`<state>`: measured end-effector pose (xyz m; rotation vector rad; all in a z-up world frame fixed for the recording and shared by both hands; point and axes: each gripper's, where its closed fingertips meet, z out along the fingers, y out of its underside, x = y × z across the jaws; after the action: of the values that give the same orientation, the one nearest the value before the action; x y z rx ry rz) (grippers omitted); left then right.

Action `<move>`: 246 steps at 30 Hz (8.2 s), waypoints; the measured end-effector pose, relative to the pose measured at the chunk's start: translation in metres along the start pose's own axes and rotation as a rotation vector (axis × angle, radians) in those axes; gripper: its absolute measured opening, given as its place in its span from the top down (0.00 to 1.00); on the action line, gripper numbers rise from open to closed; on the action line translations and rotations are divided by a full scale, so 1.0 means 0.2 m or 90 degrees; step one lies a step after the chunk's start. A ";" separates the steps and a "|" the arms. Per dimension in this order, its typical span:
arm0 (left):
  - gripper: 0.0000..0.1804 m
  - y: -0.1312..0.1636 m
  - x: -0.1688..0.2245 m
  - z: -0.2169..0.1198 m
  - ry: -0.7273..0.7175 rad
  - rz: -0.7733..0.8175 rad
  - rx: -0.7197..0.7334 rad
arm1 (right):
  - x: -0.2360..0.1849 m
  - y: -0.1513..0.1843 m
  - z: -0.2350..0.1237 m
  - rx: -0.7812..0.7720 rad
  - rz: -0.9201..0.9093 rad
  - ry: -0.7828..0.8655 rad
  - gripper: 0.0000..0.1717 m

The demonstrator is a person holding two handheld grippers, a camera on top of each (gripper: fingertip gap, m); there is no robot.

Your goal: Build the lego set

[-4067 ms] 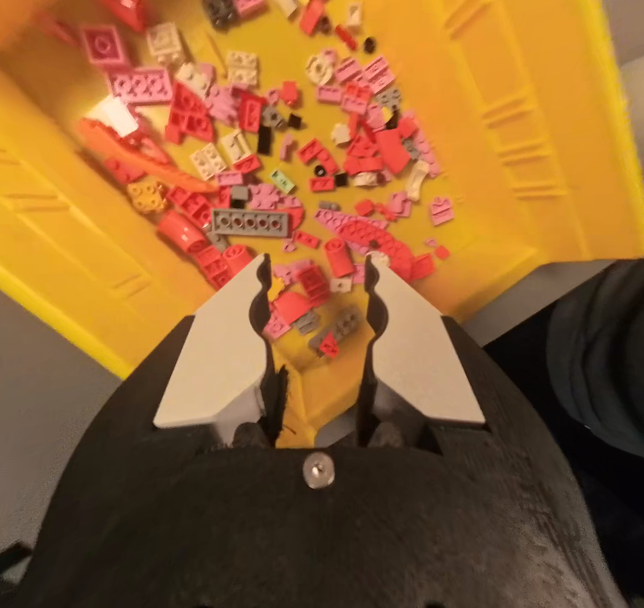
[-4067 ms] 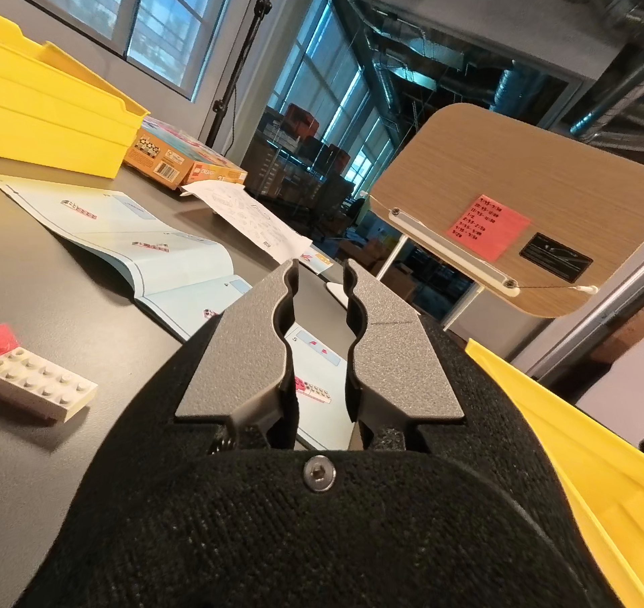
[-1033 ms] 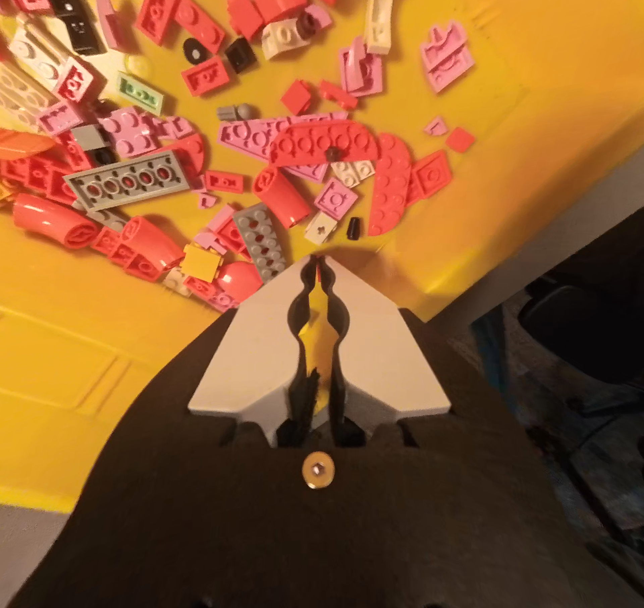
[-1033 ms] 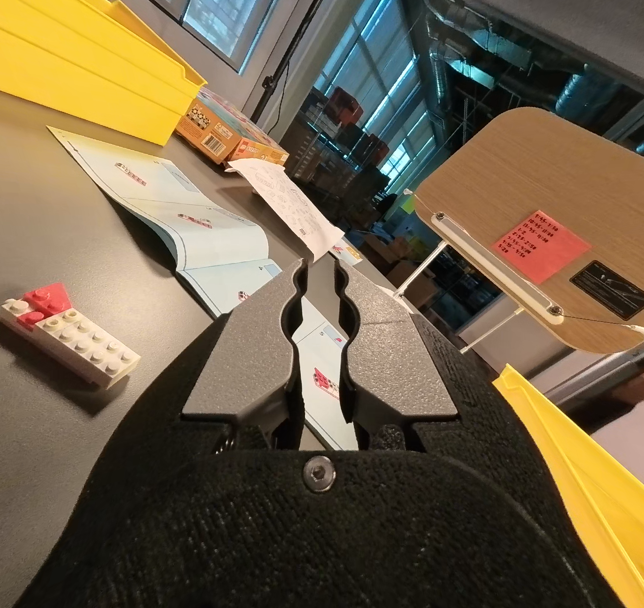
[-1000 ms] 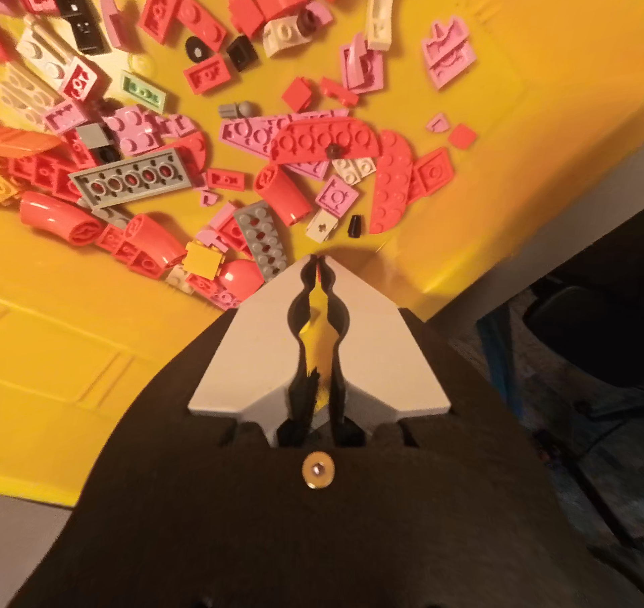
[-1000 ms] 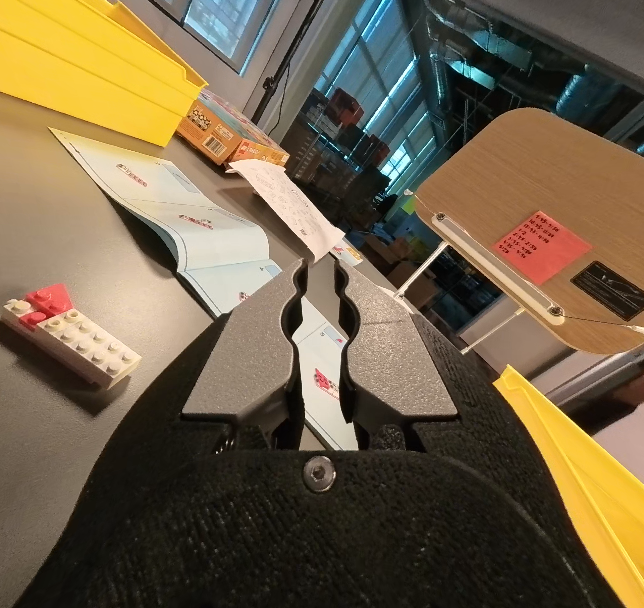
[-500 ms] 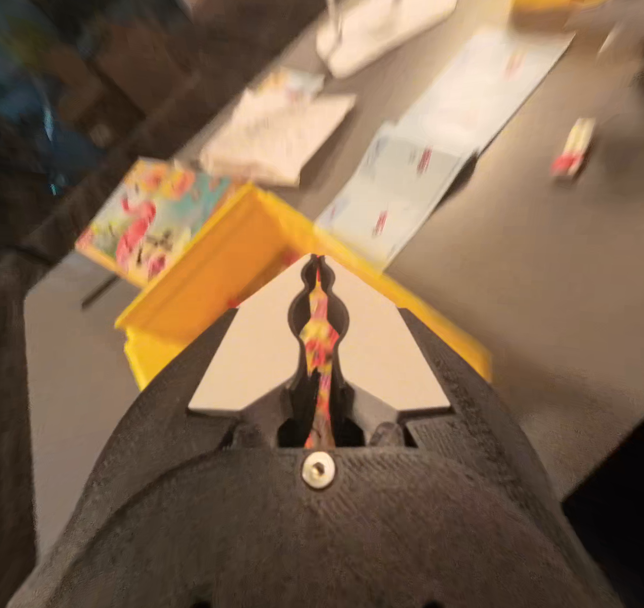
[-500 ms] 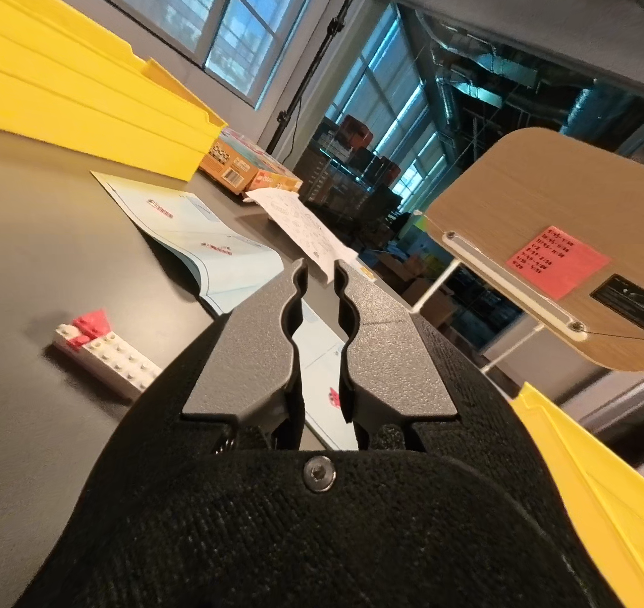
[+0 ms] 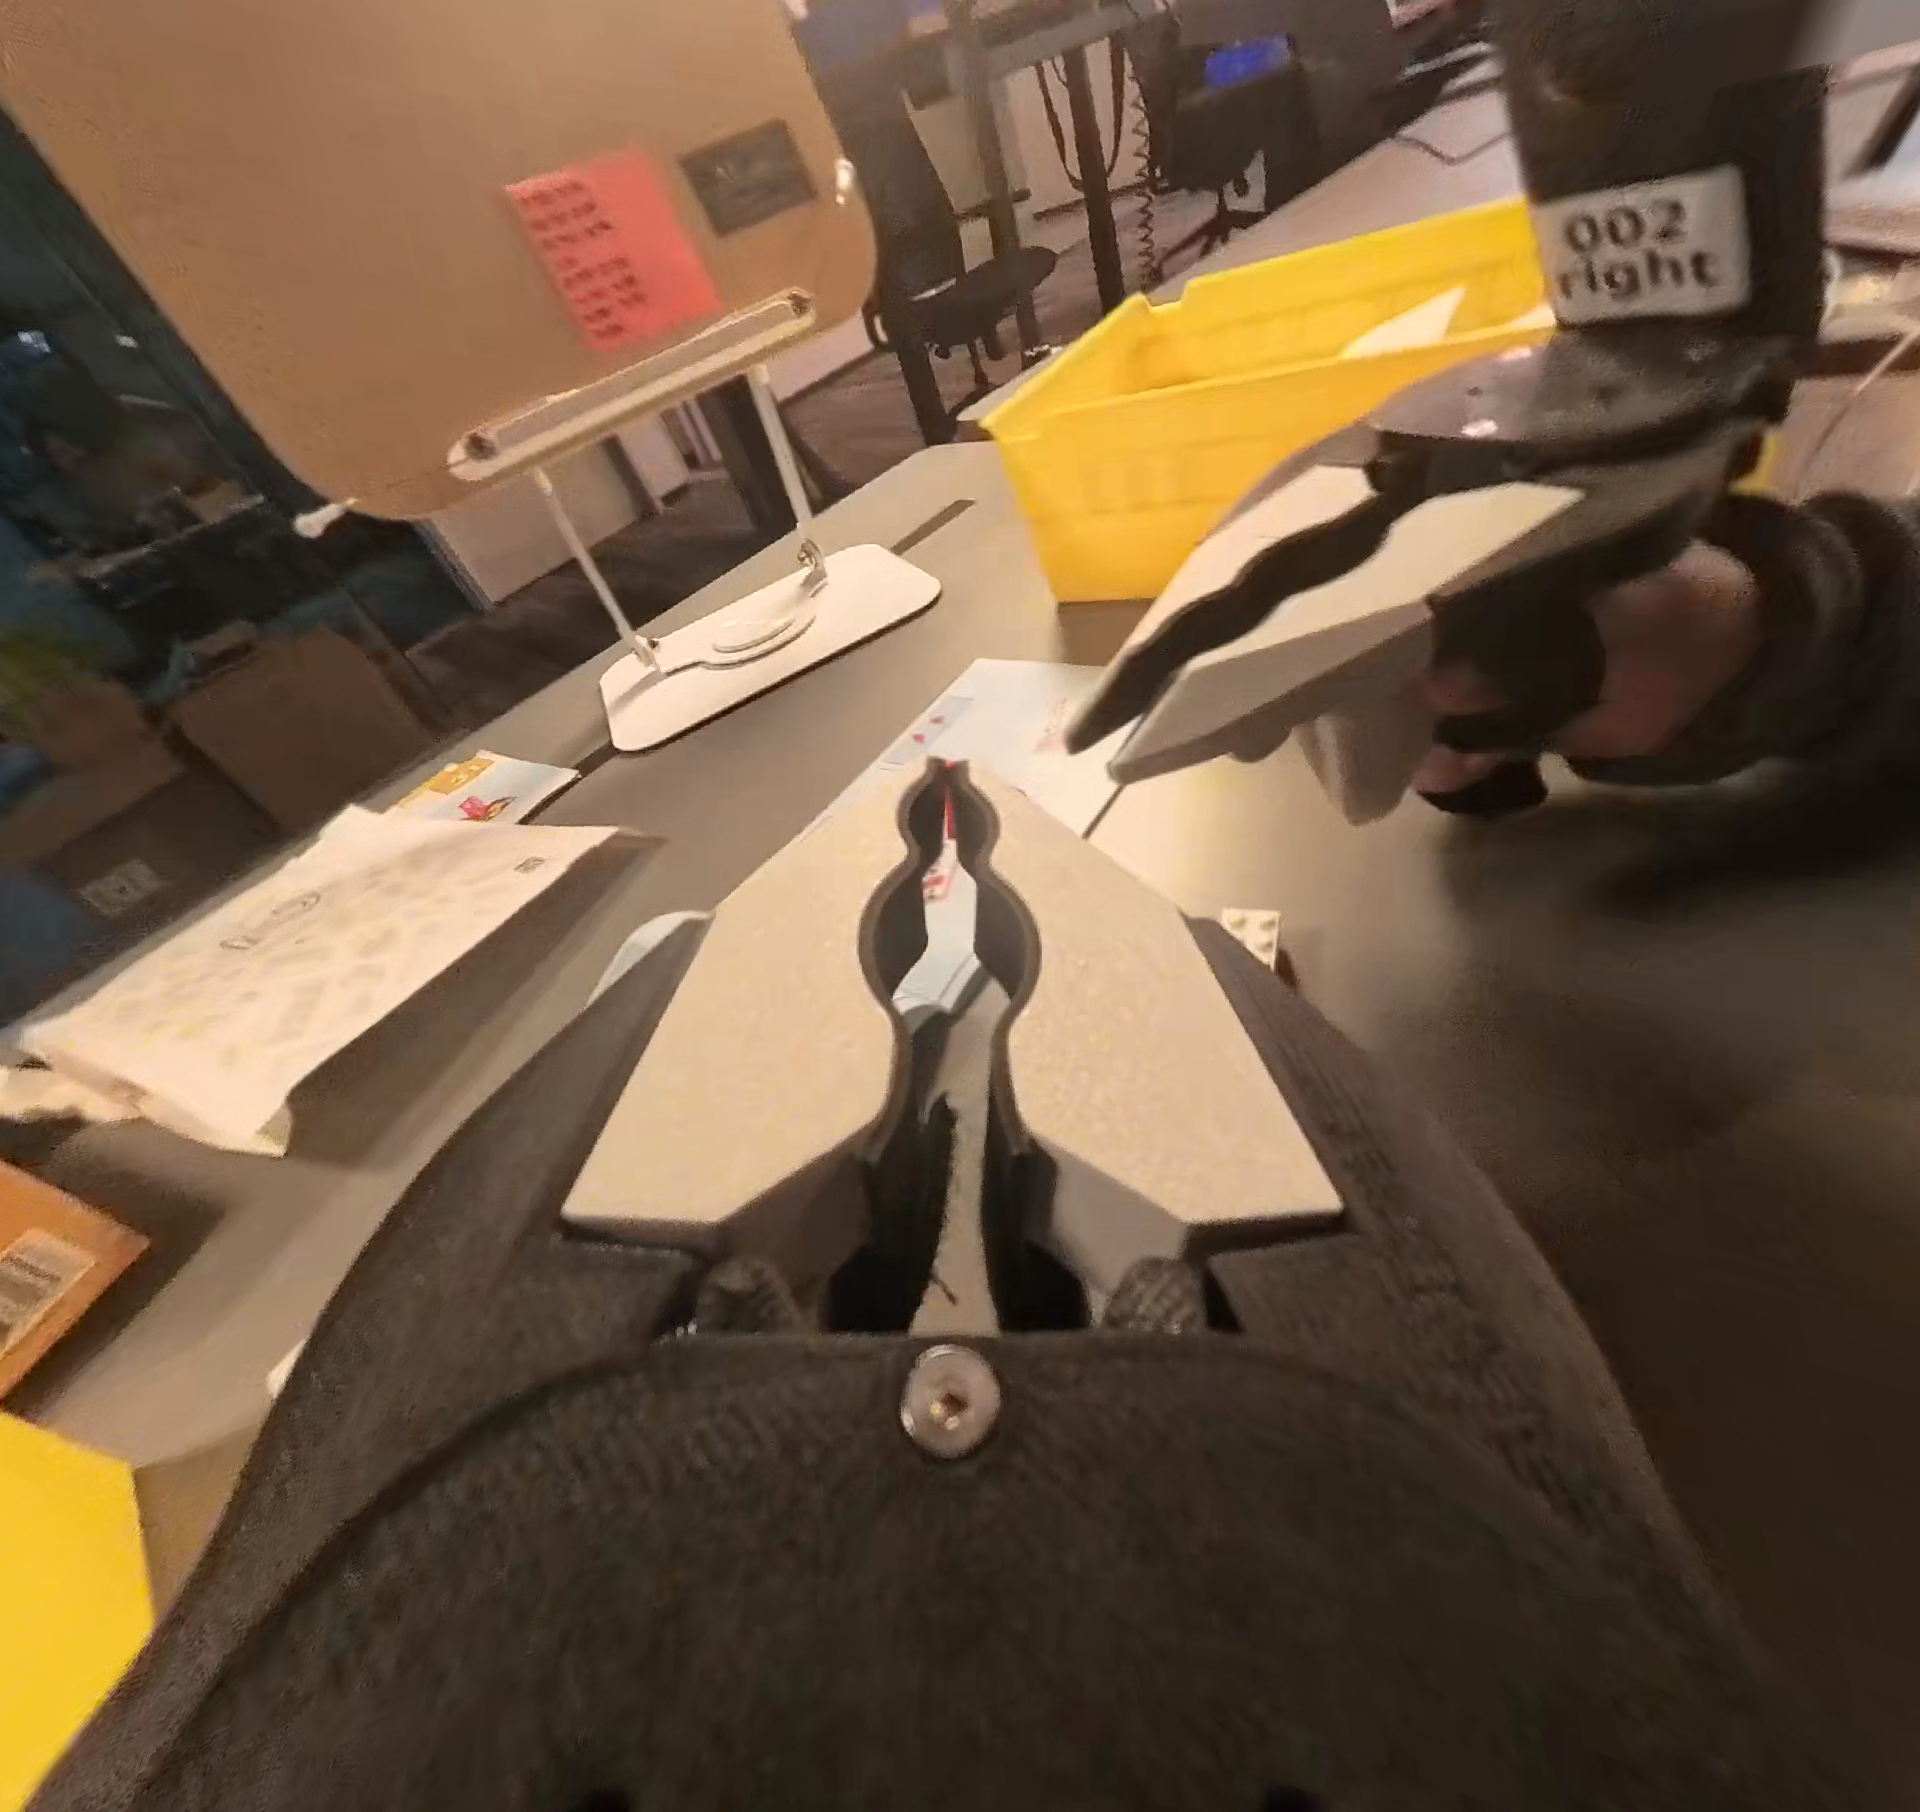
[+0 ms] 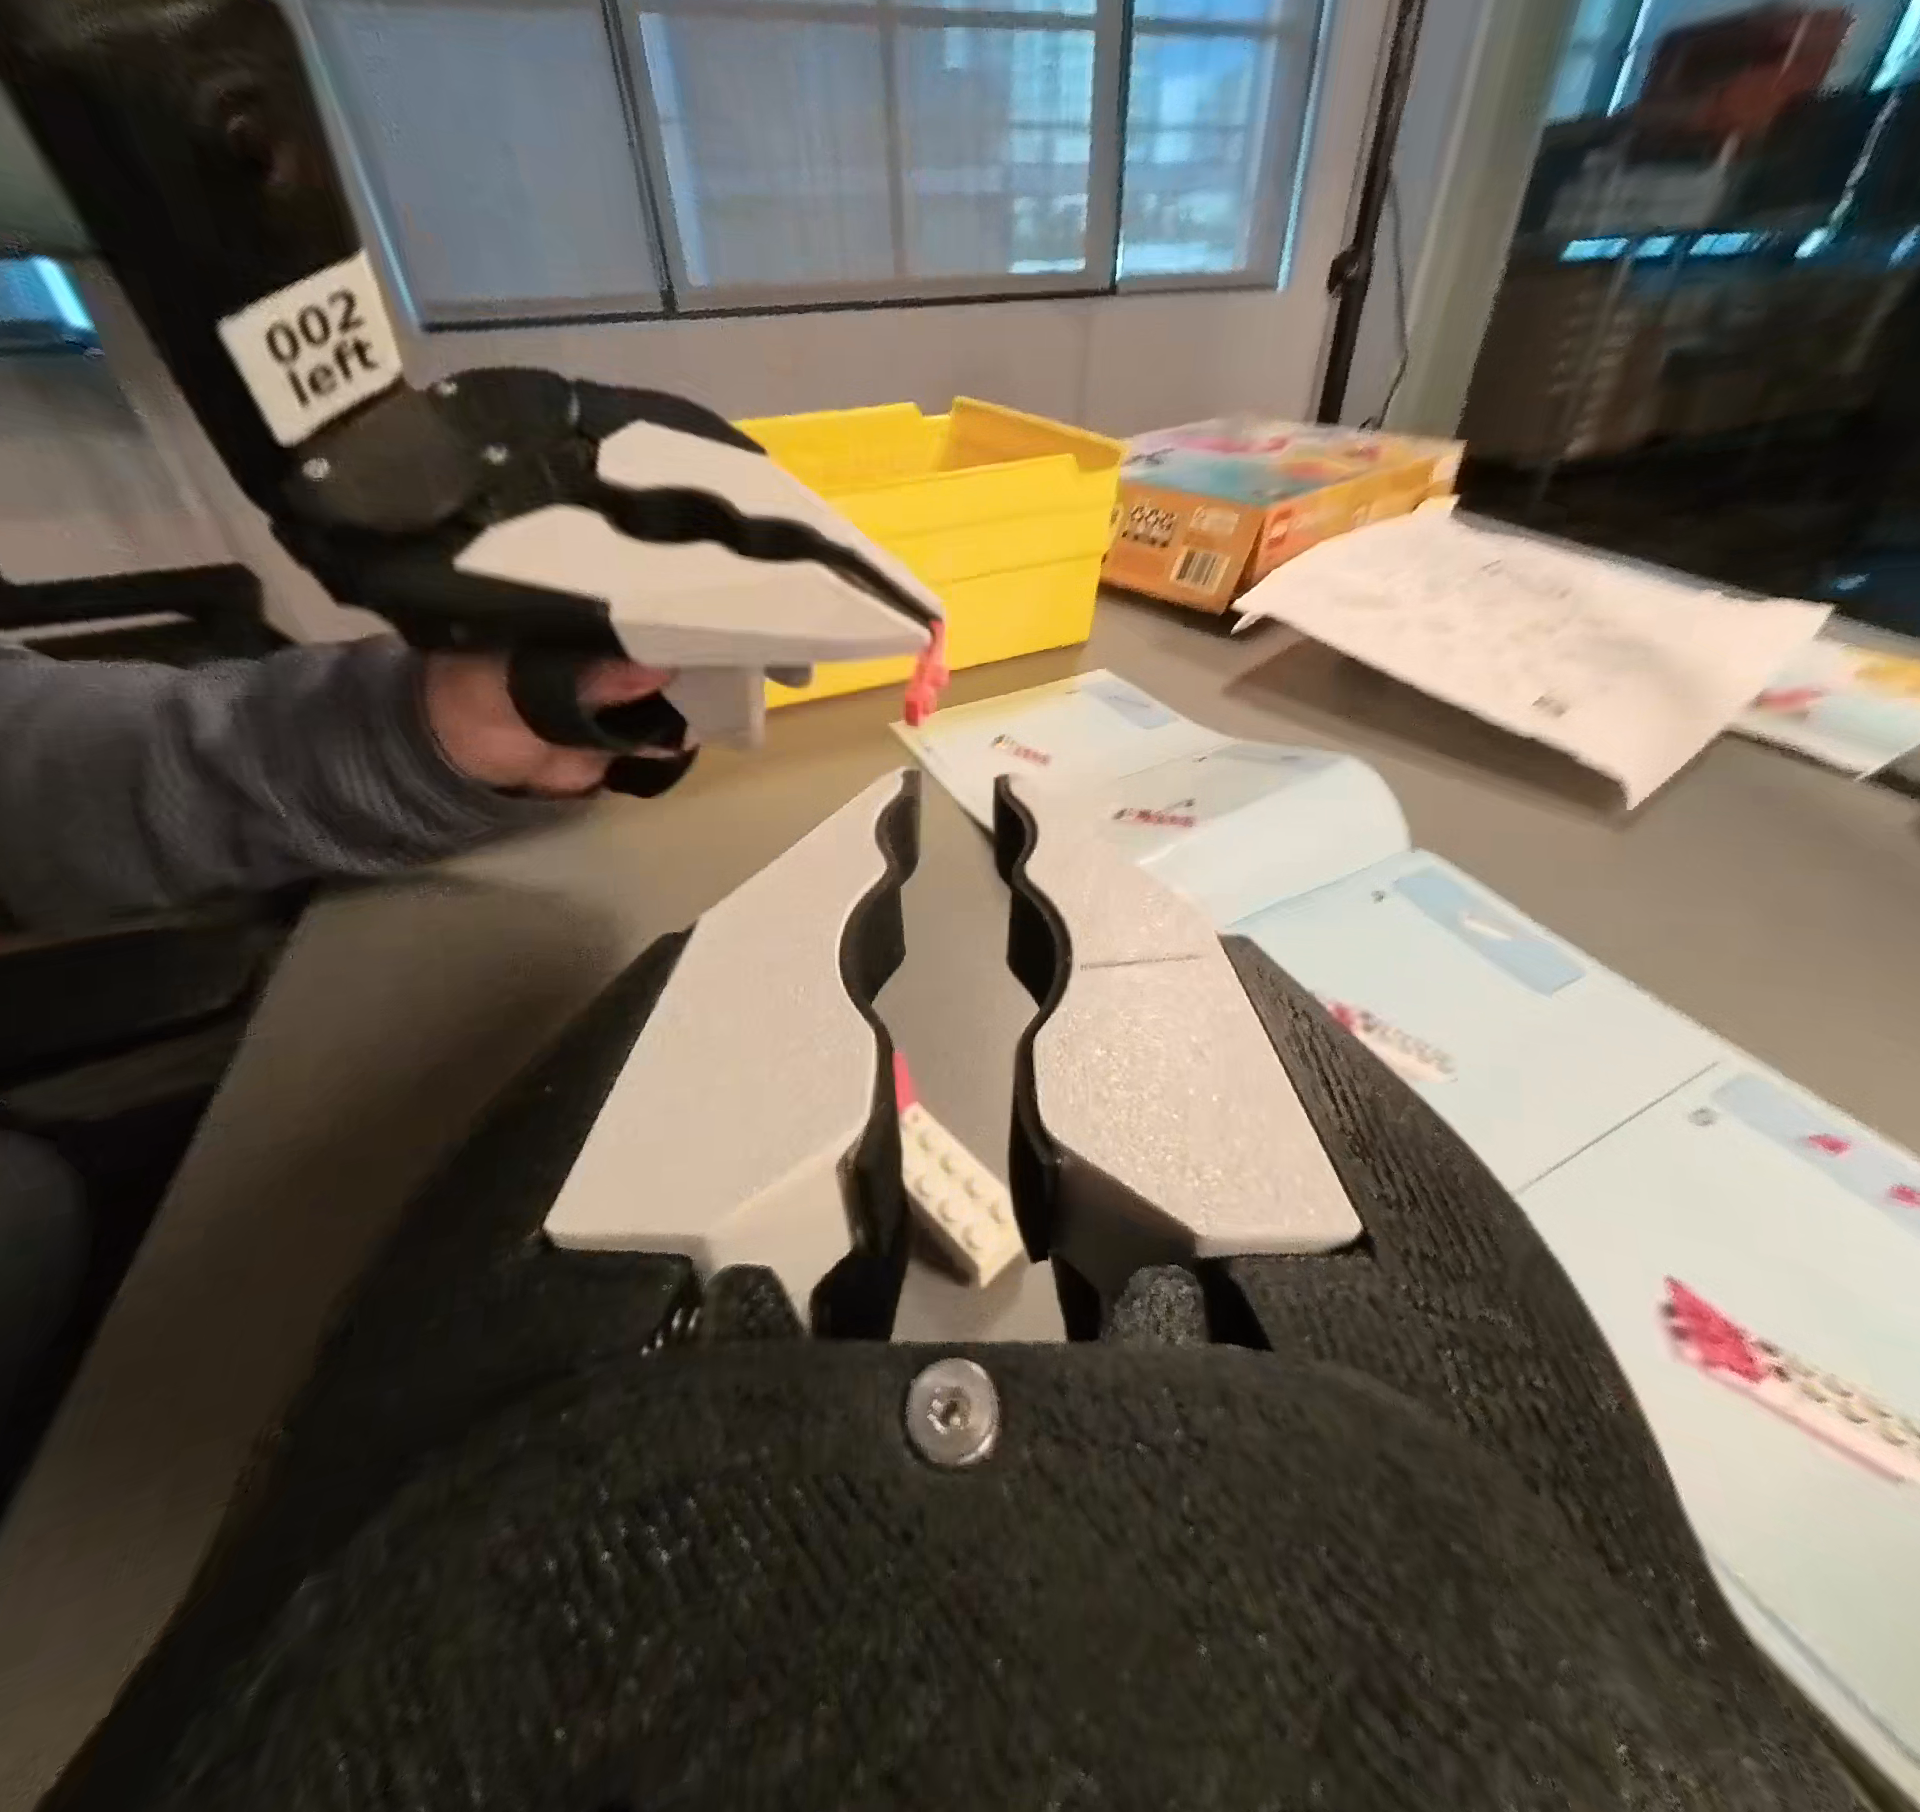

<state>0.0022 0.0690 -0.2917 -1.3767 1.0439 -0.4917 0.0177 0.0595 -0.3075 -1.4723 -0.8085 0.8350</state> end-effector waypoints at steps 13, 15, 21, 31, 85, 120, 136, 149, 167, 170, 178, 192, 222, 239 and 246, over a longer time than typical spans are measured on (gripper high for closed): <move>1.00 0.08 0.14 0.09 0.027 0.029 -0.005 | -0.01 0.08 -0.02 -0.025 0.122 -0.068 0.92; 1.00 0.08 0.15 0.09 0.032 0.035 -0.001 | 0.01 0.07 -0.04 -0.018 0.147 -0.068 0.92; 1.00 0.08 0.20 0.12 0.052 0.056 0.004 | 0.00 0.07 -0.06 -0.013 0.214 -0.111 0.92; 1.00 0.09 0.20 0.12 0.054 0.045 0.004 | -0.03 0.10 -0.07 -0.043 0.195 -0.125 0.94; 0.65 0.45 0.53 0.08 0.562 0.043 -0.268 | 0.06 0.18 -0.31 -0.131 -0.535 0.196 1.00; 0.66 0.31 0.56 -0.11 0.872 -0.124 -0.235 | -0.42 0.24 -0.21 -0.132 -0.743 -0.106 1.00; 0.66 0.26 0.58 -0.23 1.013 -0.135 -0.229 | -0.51 0.25 -0.16 -0.143 -0.768 -0.254 1.00; 0.66 0.23 0.57 -0.25 1.046 -0.158 -0.210 | -0.53 0.22 -0.13 -0.115 -0.676 -0.282 0.99; 0.66 0.15 0.50 -0.13 0.973 -0.264 -0.150 | -0.39 0.17 -0.10 -0.128 -0.695 -0.128 0.91; 0.66 0.13 0.47 -0.10 0.953 -0.294 -0.138 | -0.34 0.16 -0.09 -0.136 -0.726 -0.072 0.91; 0.66 0.16 0.48 -0.05 0.911 -0.293 -0.161 | -0.30 0.20 -0.11 -0.191 -0.725 -0.035 0.92; 0.62 0.13 0.45 -0.02 0.888 -0.327 -0.138 | -0.26 0.22 -0.12 -0.136 -0.764 0.024 0.92; 0.66 0.31 0.50 0.08 0.739 -0.154 -0.234 | 0.11 0.18 -0.36 -0.115 -0.595 0.178 0.62; 0.65 0.39 0.52 0.08 0.698 -0.076 -0.272 | 0.47 0.01 -0.36 -0.041 -0.428 0.398 0.72; 0.63 0.40 0.51 0.06 0.698 -0.054 -0.273 | 0.52 0.00 -0.41 -0.043 -0.395 0.433 0.73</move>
<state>0.0395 0.0077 -0.4010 -1.5246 2.0625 -1.2066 0.1409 0.1092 -0.3095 -1.3207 -0.7007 -0.1643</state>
